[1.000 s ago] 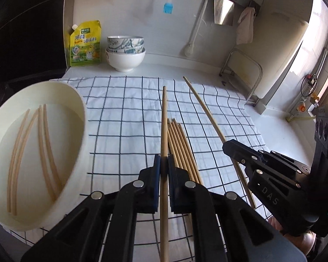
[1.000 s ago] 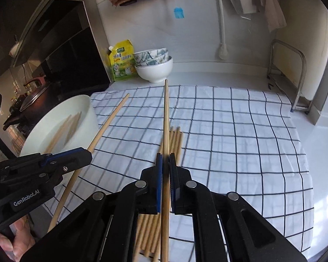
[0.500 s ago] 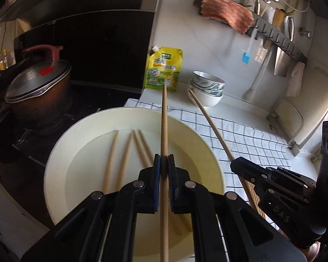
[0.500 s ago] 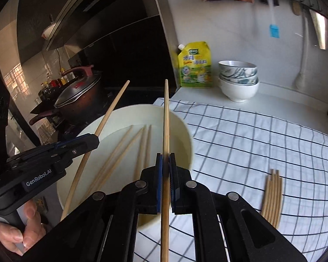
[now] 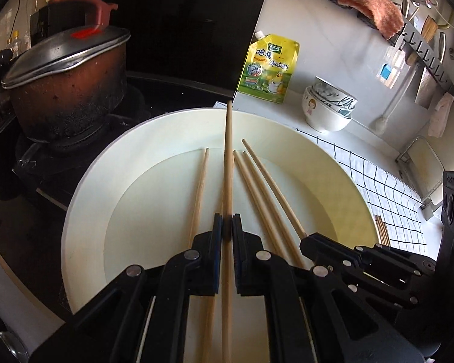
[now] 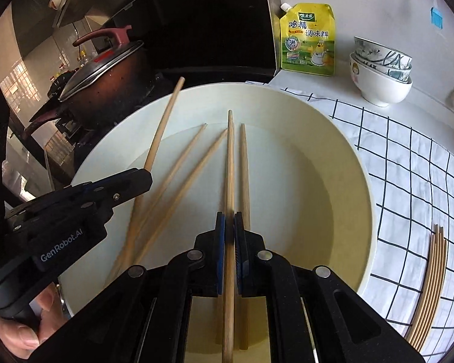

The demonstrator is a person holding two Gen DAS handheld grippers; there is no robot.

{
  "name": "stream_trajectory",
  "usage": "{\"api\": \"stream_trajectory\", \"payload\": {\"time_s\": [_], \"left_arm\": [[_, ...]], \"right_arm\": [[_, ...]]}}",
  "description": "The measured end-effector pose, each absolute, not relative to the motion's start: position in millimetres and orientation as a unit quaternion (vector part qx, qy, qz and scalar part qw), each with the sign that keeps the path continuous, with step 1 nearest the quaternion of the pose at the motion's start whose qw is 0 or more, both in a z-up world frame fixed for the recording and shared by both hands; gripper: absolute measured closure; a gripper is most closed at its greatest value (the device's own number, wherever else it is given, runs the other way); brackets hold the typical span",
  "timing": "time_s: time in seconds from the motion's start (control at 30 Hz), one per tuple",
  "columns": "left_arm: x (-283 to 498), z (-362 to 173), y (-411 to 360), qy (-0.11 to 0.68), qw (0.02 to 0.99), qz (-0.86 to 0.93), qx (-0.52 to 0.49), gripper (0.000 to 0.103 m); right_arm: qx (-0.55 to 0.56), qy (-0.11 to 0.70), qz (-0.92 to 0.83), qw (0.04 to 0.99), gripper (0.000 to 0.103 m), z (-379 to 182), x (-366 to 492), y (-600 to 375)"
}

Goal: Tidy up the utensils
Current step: 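Carry both chopsticks over the white basin and open both tools, then move both open tools back to the chopstick row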

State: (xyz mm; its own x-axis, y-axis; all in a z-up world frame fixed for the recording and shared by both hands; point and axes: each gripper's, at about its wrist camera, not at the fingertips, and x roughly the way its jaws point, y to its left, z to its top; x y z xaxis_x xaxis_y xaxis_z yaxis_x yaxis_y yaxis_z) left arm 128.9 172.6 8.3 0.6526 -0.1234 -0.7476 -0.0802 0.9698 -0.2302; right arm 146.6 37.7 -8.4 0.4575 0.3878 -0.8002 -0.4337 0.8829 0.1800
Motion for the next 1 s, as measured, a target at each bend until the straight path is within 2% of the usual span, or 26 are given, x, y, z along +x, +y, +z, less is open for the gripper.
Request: {"api": "stream_trajectory", "payload": {"time_s": [0.17, 0.2, 0.23, 0.27, 0.3, 0.4, 1.0], "left_arm": [[132.9, 7.4, 173.2, 0.418, 0.901, -0.008, -0.114, 0.095], [132.5, 7.0, 174.2, 0.418, 0.901, -0.006, -0.116, 0.092], [131.6, 6.7, 174.9, 0.419, 0.901, -0.005, -0.117, 0.089], [130.0, 6.5, 176.5, 0.418, 0.901, -0.003, -0.121, 0.081], [128.3, 6.4, 178.2, 0.417, 0.901, -0.001, -0.124, 0.074], [122.1, 7.6, 183.3, 0.412, 0.901, 0.004, -0.133, 0.067], [72.0, 31.1, 173.3, 0.384, 0.913, 0.003, -0.136, 0.062]], "right_arm": [[-0.028, 0.464, 0.232, 0.854, 0.097, -10.9, 145.6, 38.1], [-0.026, 0.461, 0.230, 0.857, 0.095, -9.9, 145.6, 36.9], [-0.024, 0.459, 0.230, 0.858, 0.089, -9.1, 145.0, 35.5], [-0.024, 0.456, 0.230, 0.859, 0.087, -7.7, 143.9, 34.5], [-0.024, 0.453, 0.229, 0.861, 0.086, -6.0, 143.7, 33.8], [-0.028, 0.447, 0.228, 0.864, 0.086, -2.3, 139.2, 32.6], [-0.024, 0.424, 0.221, 0.878, 0.086, 20.3, 96.1, 10.8]]}}
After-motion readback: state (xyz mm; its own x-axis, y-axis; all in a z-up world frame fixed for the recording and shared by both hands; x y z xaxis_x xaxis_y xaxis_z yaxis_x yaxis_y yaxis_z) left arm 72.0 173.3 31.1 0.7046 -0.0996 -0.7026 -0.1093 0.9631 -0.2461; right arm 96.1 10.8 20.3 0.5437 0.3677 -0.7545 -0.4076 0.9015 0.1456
